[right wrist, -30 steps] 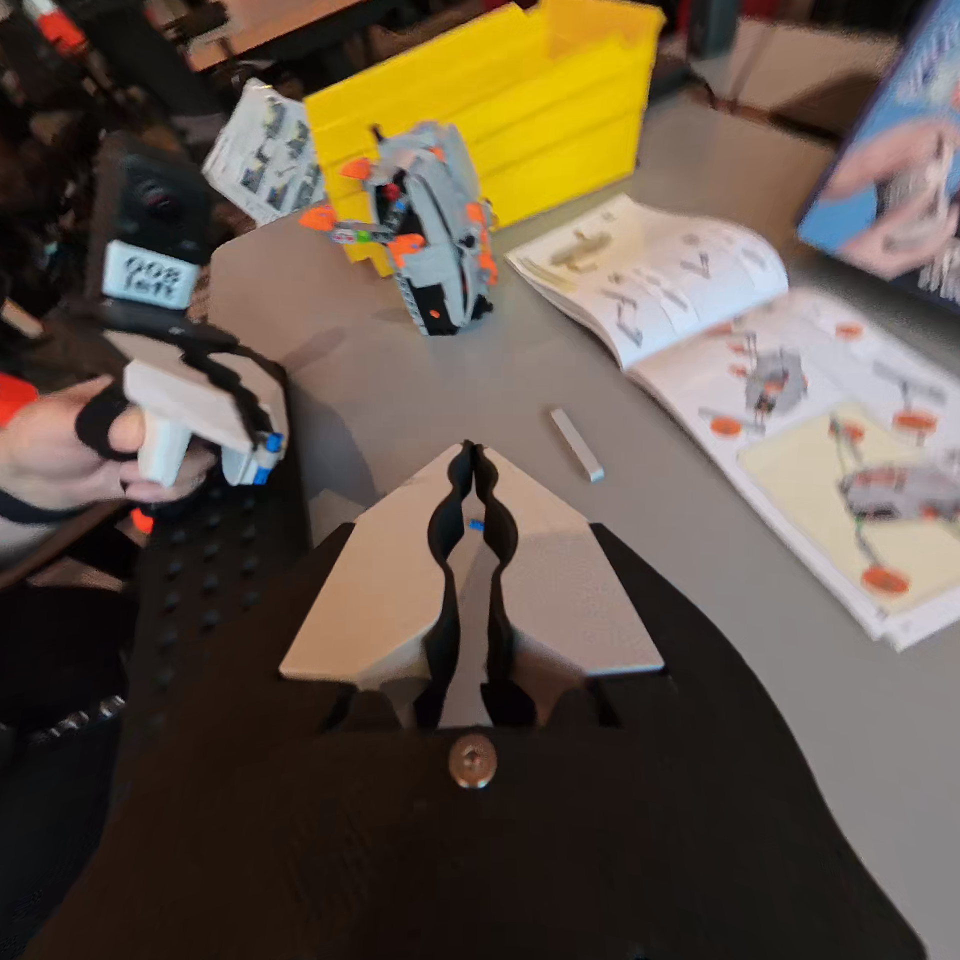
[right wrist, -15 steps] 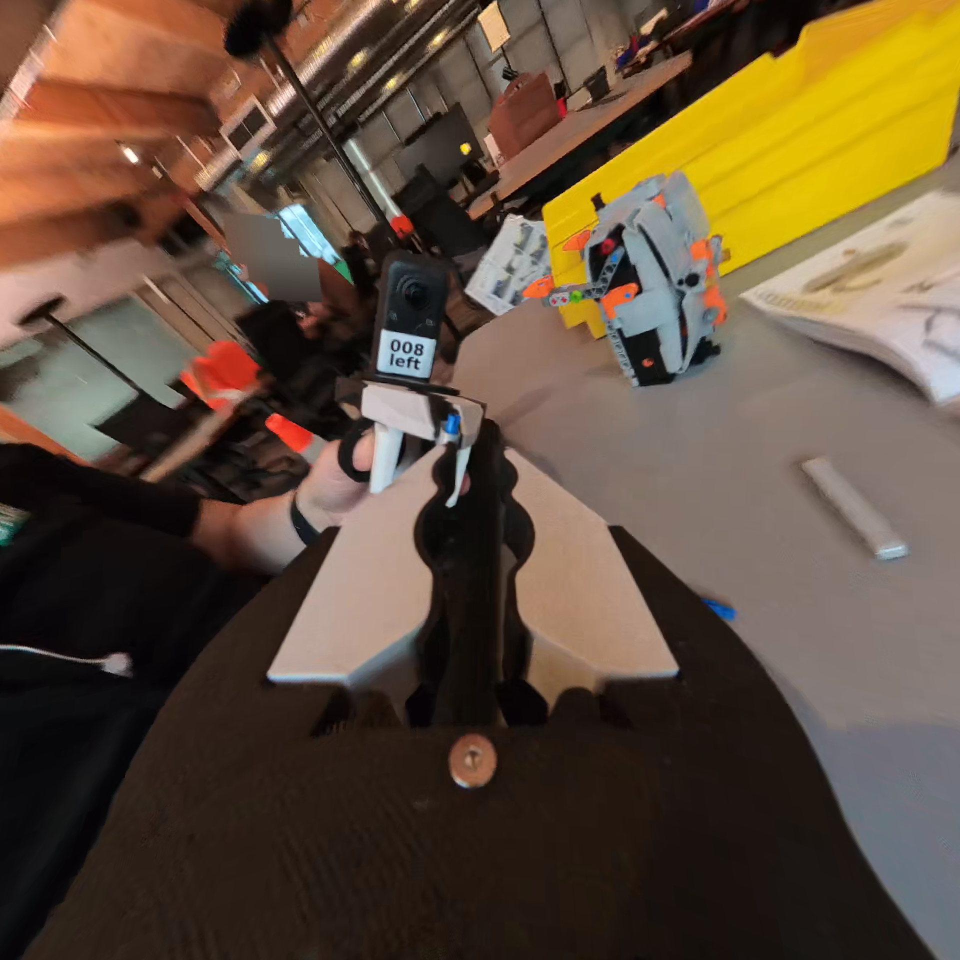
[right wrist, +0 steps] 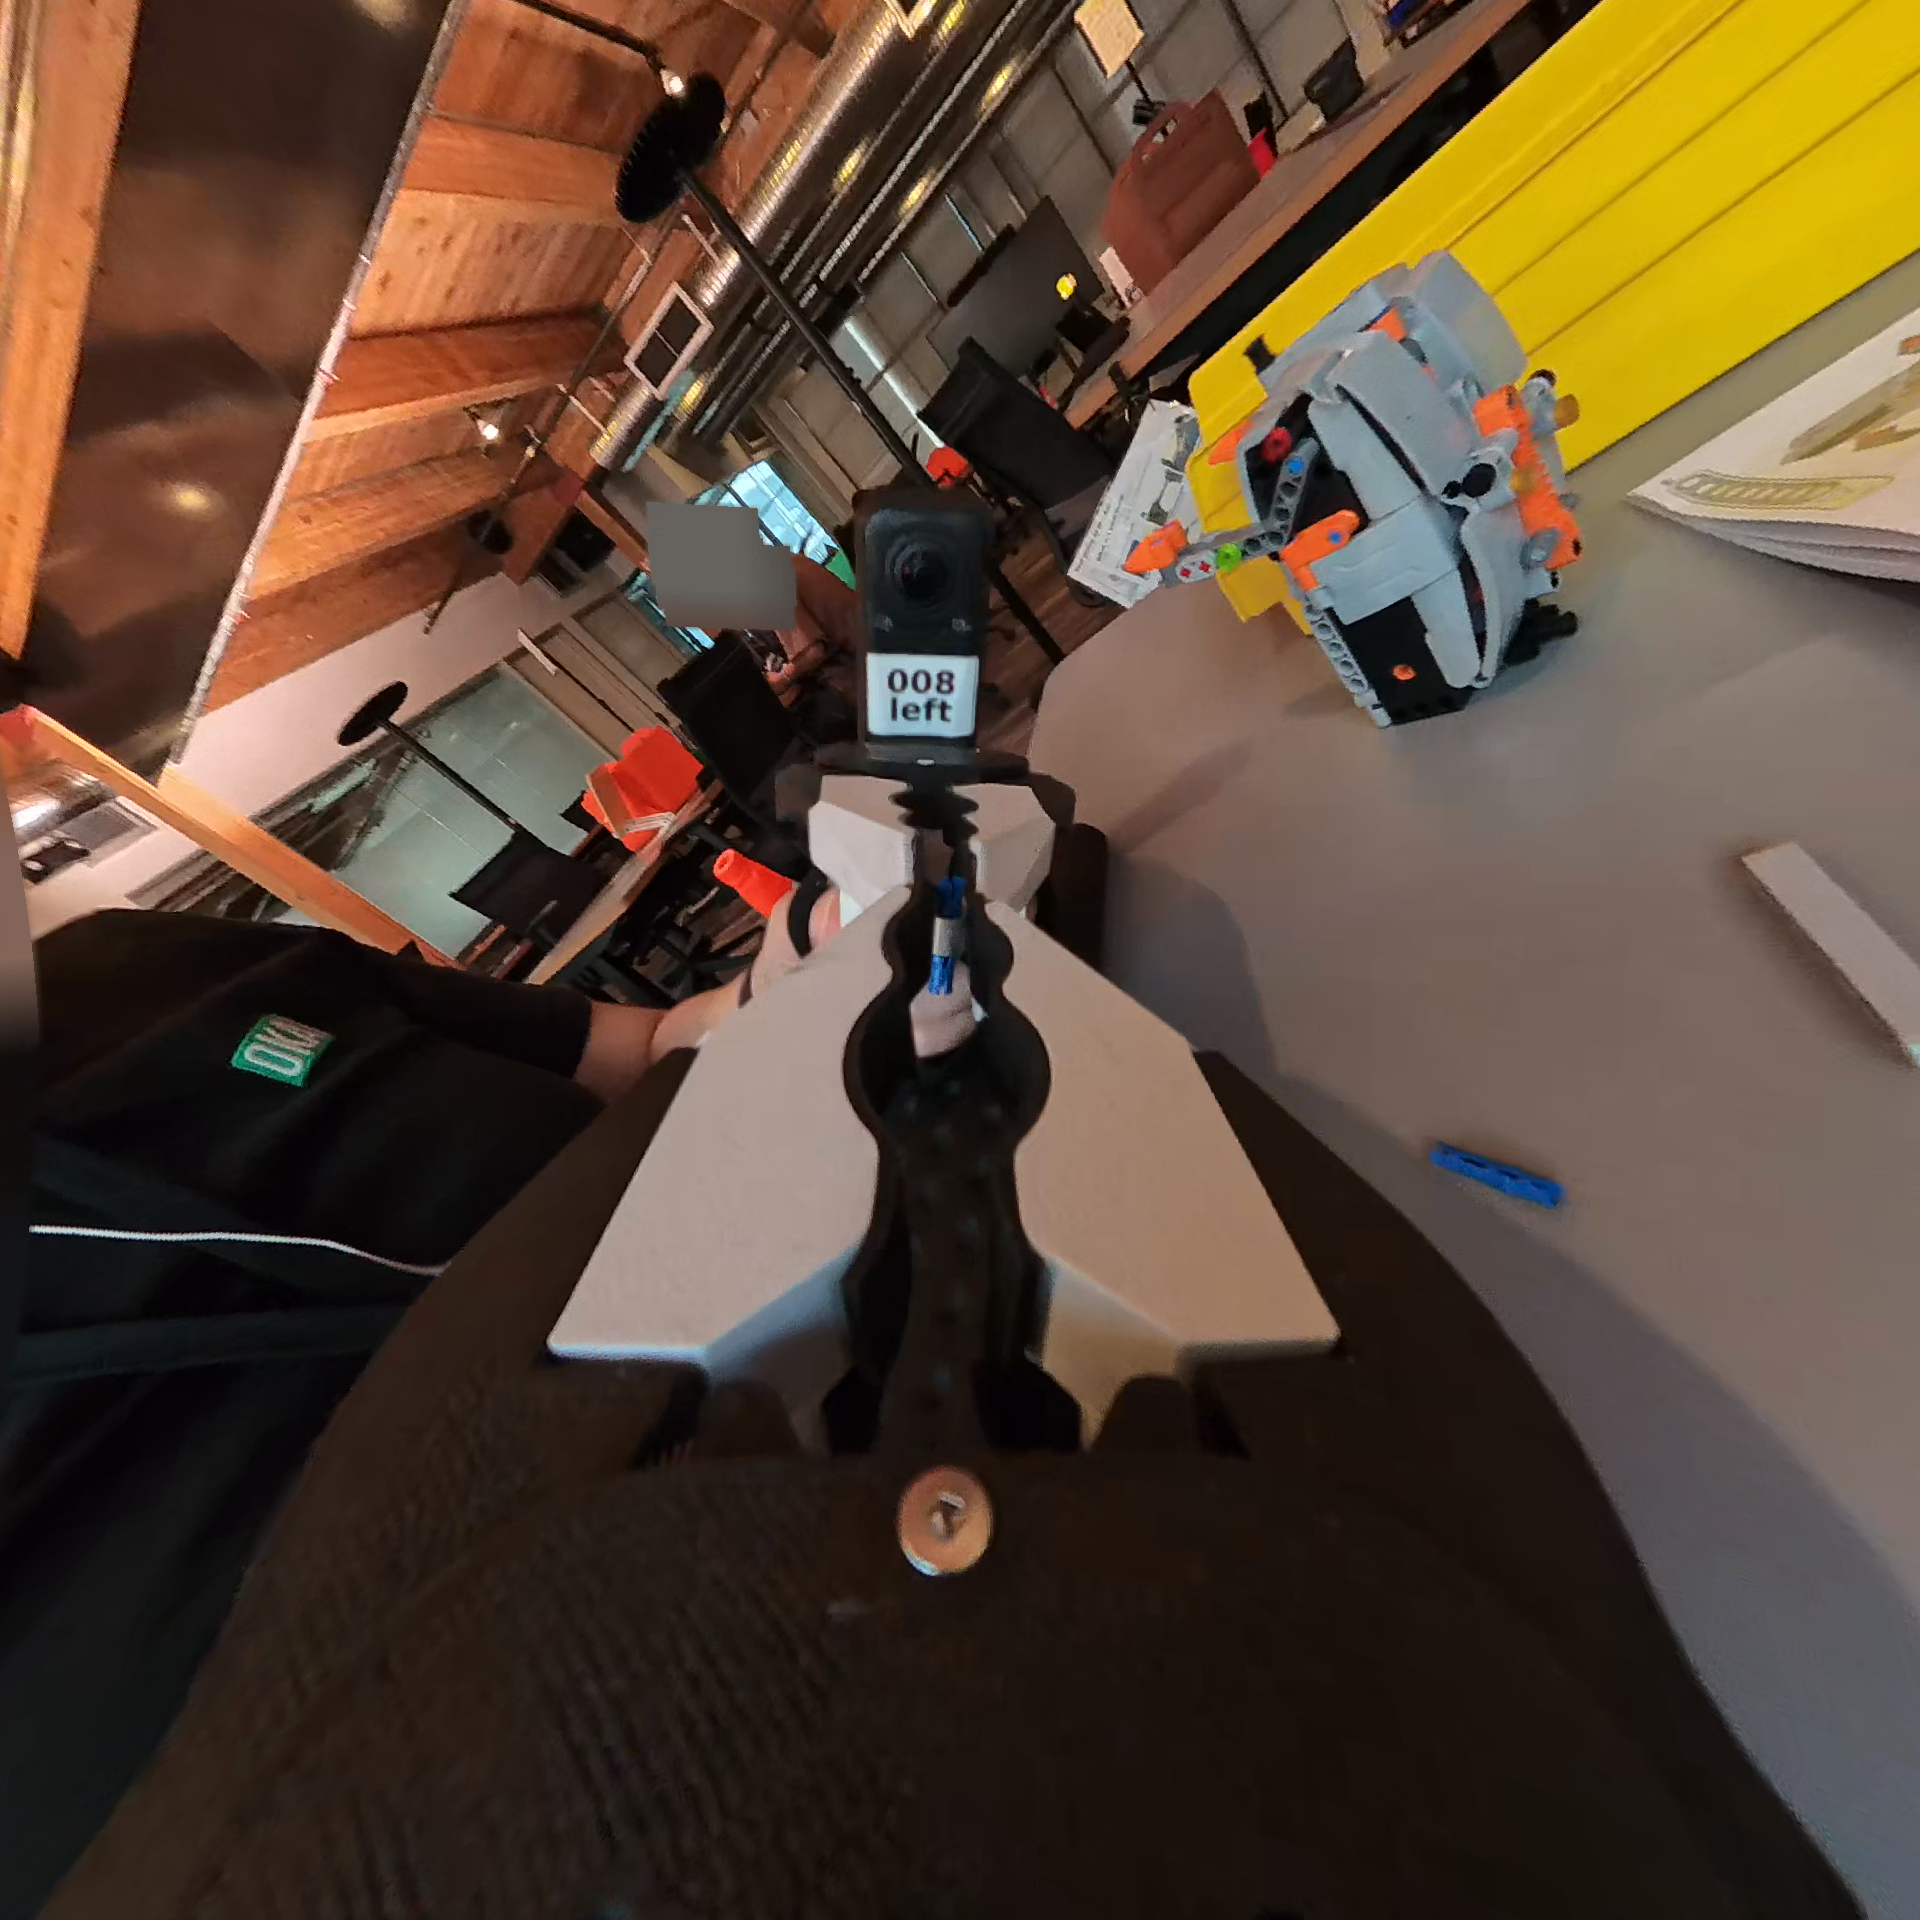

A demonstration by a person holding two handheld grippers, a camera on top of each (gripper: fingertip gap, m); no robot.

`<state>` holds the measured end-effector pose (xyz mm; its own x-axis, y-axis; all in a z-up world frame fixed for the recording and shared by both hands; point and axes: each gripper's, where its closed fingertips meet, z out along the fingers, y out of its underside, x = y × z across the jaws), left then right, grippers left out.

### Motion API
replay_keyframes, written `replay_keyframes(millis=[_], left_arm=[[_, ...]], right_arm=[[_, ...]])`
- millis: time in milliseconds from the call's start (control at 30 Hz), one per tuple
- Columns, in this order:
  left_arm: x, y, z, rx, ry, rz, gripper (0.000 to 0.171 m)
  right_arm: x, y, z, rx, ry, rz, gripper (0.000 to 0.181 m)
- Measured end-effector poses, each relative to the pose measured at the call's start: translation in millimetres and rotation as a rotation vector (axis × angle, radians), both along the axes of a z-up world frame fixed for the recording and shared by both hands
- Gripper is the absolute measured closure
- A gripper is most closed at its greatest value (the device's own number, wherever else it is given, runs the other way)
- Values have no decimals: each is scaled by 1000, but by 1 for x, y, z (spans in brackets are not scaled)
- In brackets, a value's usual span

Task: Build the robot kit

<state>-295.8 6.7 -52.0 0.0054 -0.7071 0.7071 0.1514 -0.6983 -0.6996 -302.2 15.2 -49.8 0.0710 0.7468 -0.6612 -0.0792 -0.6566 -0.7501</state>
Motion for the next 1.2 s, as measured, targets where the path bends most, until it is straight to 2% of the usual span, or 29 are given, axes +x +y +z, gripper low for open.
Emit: replay_keyframes(millis=[33, 133, 200, 367, 433, 533, 600, 700, 767, 833, 1067, 1167, 1200], left_arm=[[3, -1, -2, -9, 13, -24, 166], [9, 3, -4, 11, 56, -47, 149], [8, 12, -8, 63, 130, -23, 149], [9, 17, -46, 256, 513, -101, 152], [14, 20, -47, 338, 558, -93, 155], [21, 24, -29, 392, 483, -72, 158], [21, 27, -14, 326, 402, -77, 159], [20, 22, -5, 163, 298, -183, 153], [21, 14, -8, 92, 293, -267, 150], [23, 7, -15, 98, 332, -312, 155], [28, -3, -27, 89, 352, -357, 166], [27, 0, -29, 118, 365, -313, 166], [26, 3, -24, 107, 336, -281, 166]], right_arm=[[4, 1, -1, 14, -17, -8, 178], [21, 13, -2, 2, -16, -82, 178], [35, 23, -6, -45, -19, -131, 178], [51, 34, -11, -118, 6, -170, 178], [48, 31, -12, -137, 13, -143, 178], [42, 24, -17, -174, 7, -91, 178], [38, 20, -19, -143, -16, -67, 178], [32, 13, -17, -95, -41, -27, 178], [30, 10, -17, -96, -42, -8, 178], [29, 9, -18, -103, -47, -5, 178], [23, 3, -22, -86, -80, 32, 177], [22, 8, -17, -31, -64, -10, 177], [22, 11, -7, 23, -29, -41, 165]])
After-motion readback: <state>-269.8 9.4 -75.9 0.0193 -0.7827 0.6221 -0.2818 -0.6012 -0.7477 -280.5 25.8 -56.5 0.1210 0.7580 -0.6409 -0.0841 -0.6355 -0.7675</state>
